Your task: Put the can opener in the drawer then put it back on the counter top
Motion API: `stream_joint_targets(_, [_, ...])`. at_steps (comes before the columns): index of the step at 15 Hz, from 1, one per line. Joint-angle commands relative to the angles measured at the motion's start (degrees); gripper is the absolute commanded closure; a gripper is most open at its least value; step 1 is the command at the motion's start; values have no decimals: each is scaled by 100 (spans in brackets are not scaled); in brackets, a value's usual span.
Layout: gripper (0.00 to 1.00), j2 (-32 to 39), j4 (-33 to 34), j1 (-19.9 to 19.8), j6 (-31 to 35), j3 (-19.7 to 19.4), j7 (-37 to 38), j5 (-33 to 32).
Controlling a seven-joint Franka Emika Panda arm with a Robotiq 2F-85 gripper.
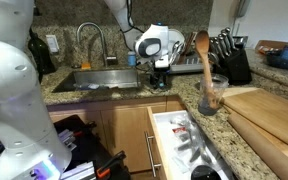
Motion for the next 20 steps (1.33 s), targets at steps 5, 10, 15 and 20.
stream_joint_targets(5, [65, -16, 25, -43, 97, 29, -22, 15])
stream_joint_targets(10, [71, -375, -258, 294, -59, -440, 213, -807])
stream_joint_targets(15, [71, -1696, -1085, 1078, -404, -1778, 794, -3433])
stream_joint_targets(20, [71, -3386, -1998, -61, -1299, -1047, 65, -4008])
